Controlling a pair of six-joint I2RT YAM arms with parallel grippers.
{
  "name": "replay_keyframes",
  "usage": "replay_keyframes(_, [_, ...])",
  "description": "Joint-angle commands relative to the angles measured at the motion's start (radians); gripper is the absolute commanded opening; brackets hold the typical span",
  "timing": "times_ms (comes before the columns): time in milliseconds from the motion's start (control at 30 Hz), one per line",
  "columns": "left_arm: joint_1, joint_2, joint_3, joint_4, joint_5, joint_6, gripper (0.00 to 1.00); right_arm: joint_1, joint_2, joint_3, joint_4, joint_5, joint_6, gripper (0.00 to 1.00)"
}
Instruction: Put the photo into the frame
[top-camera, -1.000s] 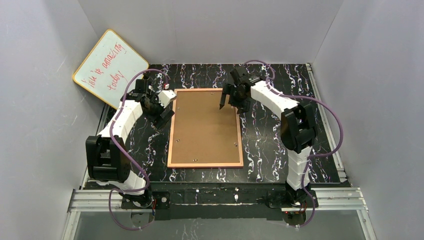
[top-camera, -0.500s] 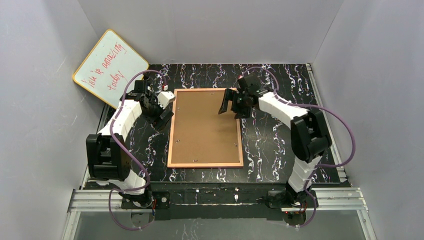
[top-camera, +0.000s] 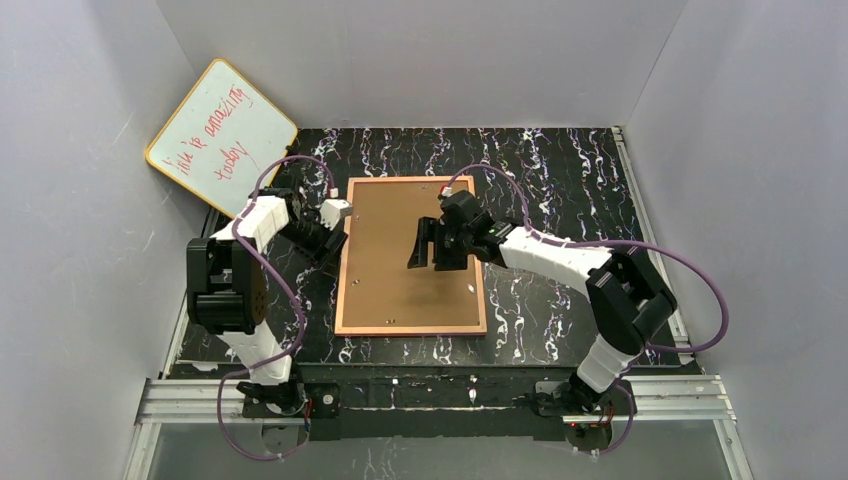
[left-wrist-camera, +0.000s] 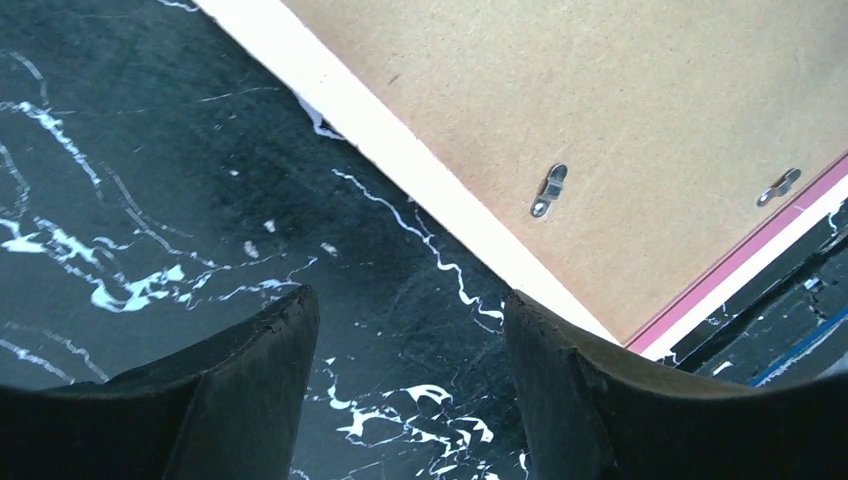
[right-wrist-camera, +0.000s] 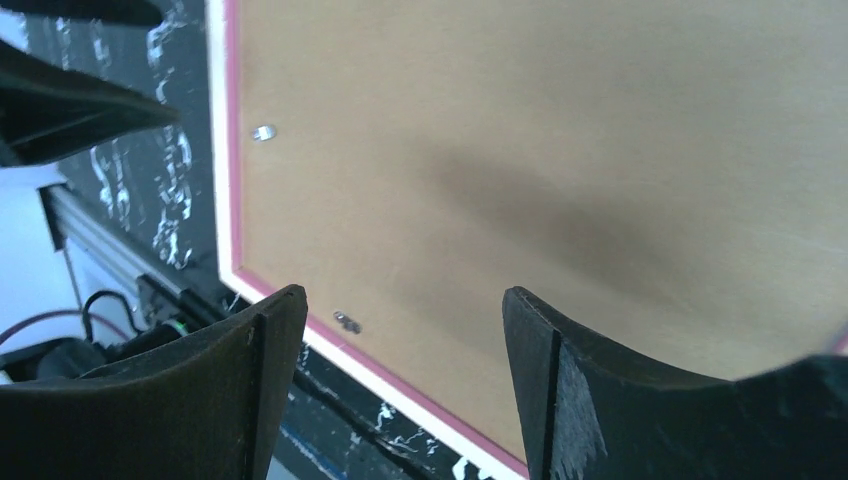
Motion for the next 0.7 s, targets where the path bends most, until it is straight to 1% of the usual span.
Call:
replay_keyframes(0, [0.002,0.019,-0.015,-0.033,0.078,-0.006,0.63,-0.019,-0.067,-0.018,-0.03,0.107,0.016,0.8])
replay_keyframes(100, [0.002,0.029,-0.026,-0.027,0.096,-0.001,0.57,-0.003,-0.069,-0.041,0.022,0.069,0.017,0.79])
replay_keyframes(167, [0.002,0.037,-0.029,-0.027,0.107,0.001,0.53,0.019,-0.034,-0.018,0.045,0.044,0.023,0.78])
replay_keyframes(267, [0.002,0.045,-0.036,-0.028,0.118,0.002,0.49,0.046,0.031,-0.007,0.139,-0.028,0.053,0.77])
replay_keyframes(533, [0.002,0.074,-0.044,-0.034,0.151,0.002,0.37,0.104,0.217,0.118,0.244,-0.091,0.087,0.69])
replay_keyframes(667, [0.002,0.097,-0.046,-0.03,0.157,-0.002,0.32,0.114,0.296,0.178,0.261,-0.116,0.084,0.66])
